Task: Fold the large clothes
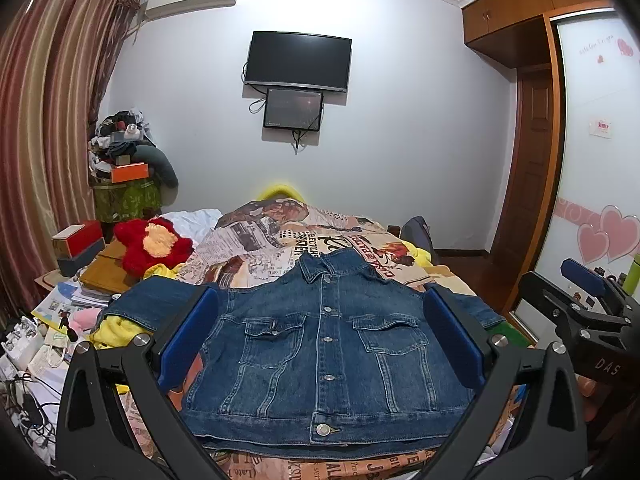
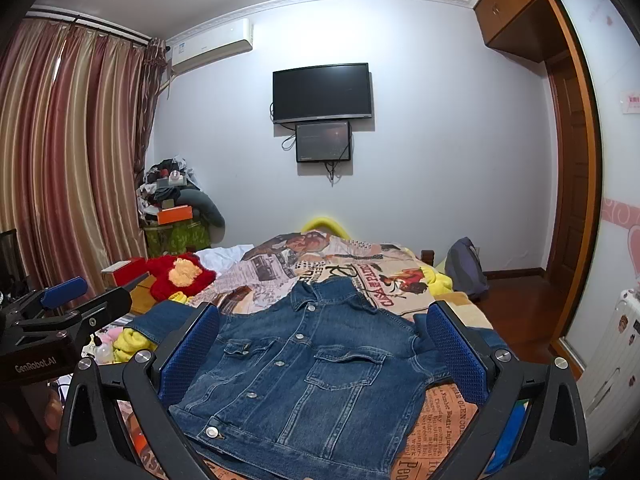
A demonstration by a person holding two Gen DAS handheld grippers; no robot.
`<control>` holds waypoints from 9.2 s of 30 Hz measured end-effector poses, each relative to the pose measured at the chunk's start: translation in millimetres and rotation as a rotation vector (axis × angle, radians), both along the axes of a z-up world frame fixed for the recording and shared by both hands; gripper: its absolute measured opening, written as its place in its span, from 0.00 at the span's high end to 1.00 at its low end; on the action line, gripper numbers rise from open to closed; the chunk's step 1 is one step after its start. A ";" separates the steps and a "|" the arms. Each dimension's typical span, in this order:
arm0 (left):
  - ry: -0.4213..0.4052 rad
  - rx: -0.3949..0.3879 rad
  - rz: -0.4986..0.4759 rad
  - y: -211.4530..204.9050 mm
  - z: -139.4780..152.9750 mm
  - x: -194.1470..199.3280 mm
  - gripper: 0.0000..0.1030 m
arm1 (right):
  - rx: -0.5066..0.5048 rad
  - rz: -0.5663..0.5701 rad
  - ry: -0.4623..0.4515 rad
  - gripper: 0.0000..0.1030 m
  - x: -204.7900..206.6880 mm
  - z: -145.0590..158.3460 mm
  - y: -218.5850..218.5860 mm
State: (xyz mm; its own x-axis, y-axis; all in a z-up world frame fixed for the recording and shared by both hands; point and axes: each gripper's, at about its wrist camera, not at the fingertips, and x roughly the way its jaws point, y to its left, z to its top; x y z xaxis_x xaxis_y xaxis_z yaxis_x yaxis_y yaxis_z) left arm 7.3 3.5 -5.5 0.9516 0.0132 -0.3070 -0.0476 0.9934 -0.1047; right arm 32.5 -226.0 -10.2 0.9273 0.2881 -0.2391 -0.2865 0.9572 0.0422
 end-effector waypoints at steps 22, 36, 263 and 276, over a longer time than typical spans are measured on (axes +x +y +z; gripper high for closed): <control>0.004 0.010 0.004 1.4 0.5 -0.1 0.00 | -0.010 0.008 0.003 0.00 -2.2 -11.0 6.6; -0.005 0.023 -0.011 -4.9 -1.6 -2.6 0.00 | -0.012 0.009 0.008 0.00 -1.2 -9.1 12.1; 0.688 -0.043 0.108 176.9 -187.7 279.3 0.22 | 0.037 0.084 0.957 0.61 419.6 -233.3 6.4; 0.695 -0.077 0.077 174.5 -193.0 309.1 0.22 | -0.114 0.109 0.632 0.68 394.2 -137.1 16.5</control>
